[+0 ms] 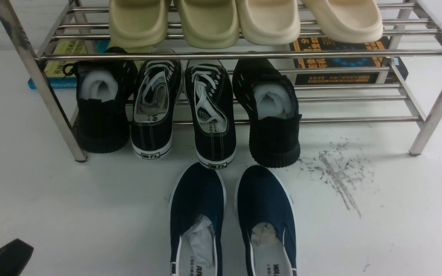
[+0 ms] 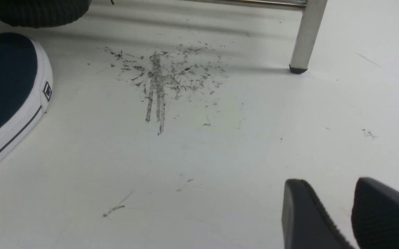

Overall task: Take the shoes off the shelf with your hand on the white table.
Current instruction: 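Grasp the leftmost shoe on the bottom shelf of the shoe rack with the left gripper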

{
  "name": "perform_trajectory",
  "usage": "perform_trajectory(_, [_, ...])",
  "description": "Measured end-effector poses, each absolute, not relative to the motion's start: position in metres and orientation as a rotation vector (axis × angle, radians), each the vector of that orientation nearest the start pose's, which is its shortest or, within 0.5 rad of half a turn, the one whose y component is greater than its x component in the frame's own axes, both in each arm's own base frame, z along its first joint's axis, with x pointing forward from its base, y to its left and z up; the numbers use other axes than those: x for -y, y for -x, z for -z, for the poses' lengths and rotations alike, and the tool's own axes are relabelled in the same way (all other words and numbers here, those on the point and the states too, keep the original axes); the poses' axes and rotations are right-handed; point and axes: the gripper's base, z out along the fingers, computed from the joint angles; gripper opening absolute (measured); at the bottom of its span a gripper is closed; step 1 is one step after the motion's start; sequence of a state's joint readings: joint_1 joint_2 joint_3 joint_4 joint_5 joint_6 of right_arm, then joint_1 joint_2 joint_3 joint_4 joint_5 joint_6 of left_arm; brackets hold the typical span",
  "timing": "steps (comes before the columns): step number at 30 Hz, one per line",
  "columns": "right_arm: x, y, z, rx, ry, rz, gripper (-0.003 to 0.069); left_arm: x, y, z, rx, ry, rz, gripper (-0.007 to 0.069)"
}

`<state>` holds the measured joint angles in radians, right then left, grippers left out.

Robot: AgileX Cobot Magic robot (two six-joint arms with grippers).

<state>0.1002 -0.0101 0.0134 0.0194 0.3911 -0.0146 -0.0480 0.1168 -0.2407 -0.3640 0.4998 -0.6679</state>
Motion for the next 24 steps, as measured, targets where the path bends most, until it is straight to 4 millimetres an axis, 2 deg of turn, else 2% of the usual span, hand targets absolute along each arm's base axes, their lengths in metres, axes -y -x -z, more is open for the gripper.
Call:
perform_trajectory(3, [-0.006,-0.052,-0.174,-1.876,0.096,-0.078,0.0237,0.018,-0.061,-0.26,-1.927,0.759,0.77,0.0001])
perform_trajectory(4, [-0.006,-0.052,-0.174,-1.876,0.096,-0.078,0.0237,0.018,-0.073,-0.271,-2.074,0.752,0.669,0.0001])
perform_trajectory(7, [-0.006,-0.052,-0.174,-1.876,0.096,-0.078,0.0237,0.015,-0.1,-0.29,-2.247,0.703,0.514,0.0001])
perform_trajectory(9, [-0.006,-0.052,-0.174,-1.876,0.096,-0.078,0.0237,0.015,-0.111,-0.3,-2.294,0.669,0.466,0.0001])
perform_trajectory(10, [-0.006,-0.052,-0.174,-1.876,0.096,-0.078,0.0237,0.015,-0.13,-0.31,-2.357,0.62,0.409,0.0001])
perform_trajectory(13, [-0.006,-0.052,-0.174,-1.876,0.096,-0.078,0.0237,0.017,-0.166,-0.326,-2.432,0.522,0.365,0.0007])
perform_trajectory(15, [-0.006,-0.052,-0.174,-1.876,0.096,-0.078,0.0237,0.023,-0.189,-0.333,-2.465,0.454,0.384,0.002])
perform_trajectory(16, [-0.006,-0.052,-0.174,-1.876,0.096,-0.078,0.0237,0.023,-0.19,-0.331,-2.473,0.458,0.388,0.0021])
perform_trajectory(17, [-0.006,-0.052,-0.174,-1.876,0.096,-0.078,0.0237,0.031,-0.204,-0.336,-2.489,0.386,0.413,0.0031])
perform_trajectory(20, [-0.006,-0.052,-0.174,-1.876,0.096,-0.078,0.0237,0.053,-0.227,-0.337,-2.525,0.256,0.452,0.0055])
perform_trajectory(24, [-0.006,-0.052,-0.174,-1.876,0.096,-0.078,0.0237,0.088,-0.256,-0.327,-2.57,0.109,0.429,0.0099])
